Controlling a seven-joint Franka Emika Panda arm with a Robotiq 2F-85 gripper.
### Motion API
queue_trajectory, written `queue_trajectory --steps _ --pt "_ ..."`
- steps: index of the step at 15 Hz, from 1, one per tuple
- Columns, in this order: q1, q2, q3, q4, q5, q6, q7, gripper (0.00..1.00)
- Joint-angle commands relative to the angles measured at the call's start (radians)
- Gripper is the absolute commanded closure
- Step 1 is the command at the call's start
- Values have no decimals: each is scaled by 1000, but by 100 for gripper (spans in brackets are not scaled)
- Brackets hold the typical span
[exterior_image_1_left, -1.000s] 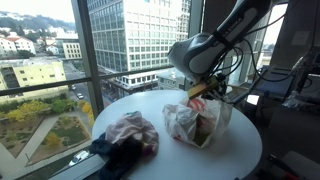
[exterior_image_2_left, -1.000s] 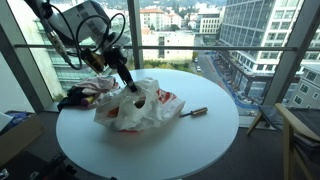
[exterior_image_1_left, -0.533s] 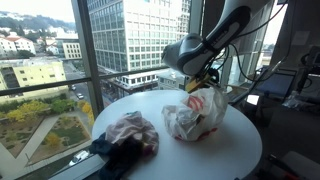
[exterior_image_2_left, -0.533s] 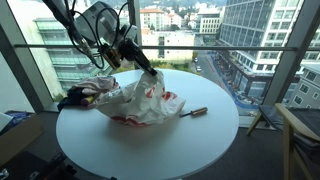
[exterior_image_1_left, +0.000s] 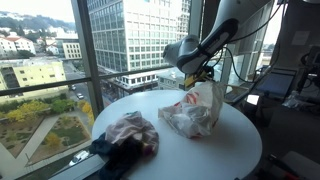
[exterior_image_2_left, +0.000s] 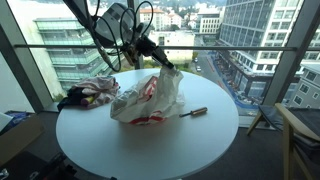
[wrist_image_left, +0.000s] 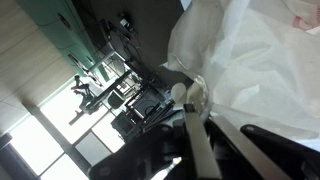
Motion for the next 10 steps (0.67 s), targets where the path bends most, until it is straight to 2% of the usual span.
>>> queue_trajectory --steps 1,10 --pt "14 90 -12 171 -45 10 -59 91" --pt "52 327 -48 588 -84 5 -207 91"
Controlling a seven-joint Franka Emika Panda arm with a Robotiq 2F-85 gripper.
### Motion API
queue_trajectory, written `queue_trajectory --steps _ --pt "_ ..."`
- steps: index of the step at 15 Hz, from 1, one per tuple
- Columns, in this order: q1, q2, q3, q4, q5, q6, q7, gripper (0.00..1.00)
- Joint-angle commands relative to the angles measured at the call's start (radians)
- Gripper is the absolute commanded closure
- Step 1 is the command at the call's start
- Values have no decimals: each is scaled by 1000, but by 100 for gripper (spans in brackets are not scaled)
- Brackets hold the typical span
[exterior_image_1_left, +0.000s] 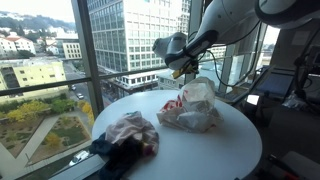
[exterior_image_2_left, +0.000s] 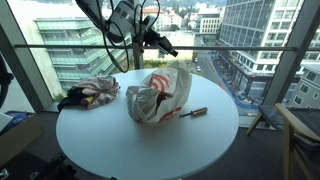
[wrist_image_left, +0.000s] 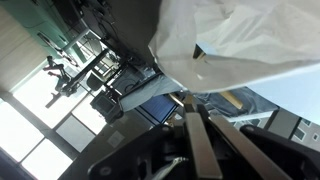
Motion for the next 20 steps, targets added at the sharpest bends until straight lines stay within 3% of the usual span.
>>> queue_trajectory --steps 1,4,5,7,9,10,15,19,20 --pt "35 139 -43 242 -24 -19 -92 92" --pt "37 209 -53 379 22 -32 -149 90" --pt "27 212 -38 395 67 -26 -167 65" --pt "15 191 -8 389 173 8 -204 62" --pt "24 125 7 325 272 36 -227 47" --pt "4 74 58 269 283 48 -228 39" --pt "-29 -138 192 49 447 95 -272 2" --pt "-97 -221 286 -137 634 131 -316 0" --pt "-36 -246 192 -188 742 149 -352 0"
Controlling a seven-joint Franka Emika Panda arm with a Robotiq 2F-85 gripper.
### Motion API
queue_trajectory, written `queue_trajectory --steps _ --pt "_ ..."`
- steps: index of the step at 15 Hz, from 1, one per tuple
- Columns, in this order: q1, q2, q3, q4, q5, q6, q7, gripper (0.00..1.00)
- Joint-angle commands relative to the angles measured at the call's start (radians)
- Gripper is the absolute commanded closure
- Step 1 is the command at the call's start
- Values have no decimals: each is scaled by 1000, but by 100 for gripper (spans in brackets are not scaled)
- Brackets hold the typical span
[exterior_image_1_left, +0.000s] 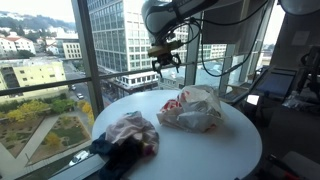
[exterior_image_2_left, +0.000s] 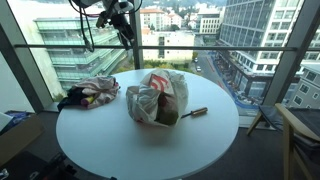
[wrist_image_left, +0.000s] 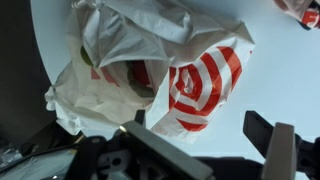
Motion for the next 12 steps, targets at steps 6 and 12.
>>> queue_trajectory --steps 6,12 --pt "28 -205 -117 -524 420 193 -81 0" --pt "60 -212 -141 -661 482 305 -77 0"
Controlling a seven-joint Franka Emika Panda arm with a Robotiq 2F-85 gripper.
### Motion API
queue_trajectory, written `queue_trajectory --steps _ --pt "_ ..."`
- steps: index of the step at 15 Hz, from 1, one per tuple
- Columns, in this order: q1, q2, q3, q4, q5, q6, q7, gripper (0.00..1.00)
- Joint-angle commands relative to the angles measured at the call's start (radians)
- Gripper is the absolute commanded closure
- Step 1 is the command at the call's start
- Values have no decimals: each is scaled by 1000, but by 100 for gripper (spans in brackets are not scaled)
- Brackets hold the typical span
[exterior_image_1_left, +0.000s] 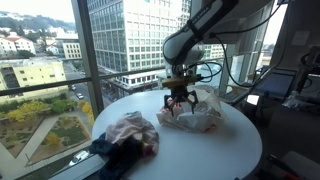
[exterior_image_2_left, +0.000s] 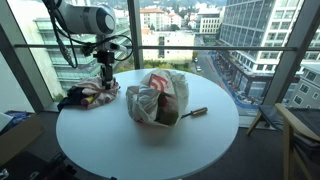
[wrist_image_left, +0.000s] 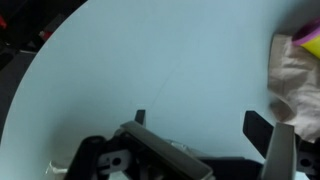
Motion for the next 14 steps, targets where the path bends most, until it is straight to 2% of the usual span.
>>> queue_trajectory --steps 1,7,14 --pt "35 -9 -34 -26 12 11 -8 0" --pt "47 38 -55 10 12 -7 8 0" --pt "10 165 -108 12 86 109 -28 0"
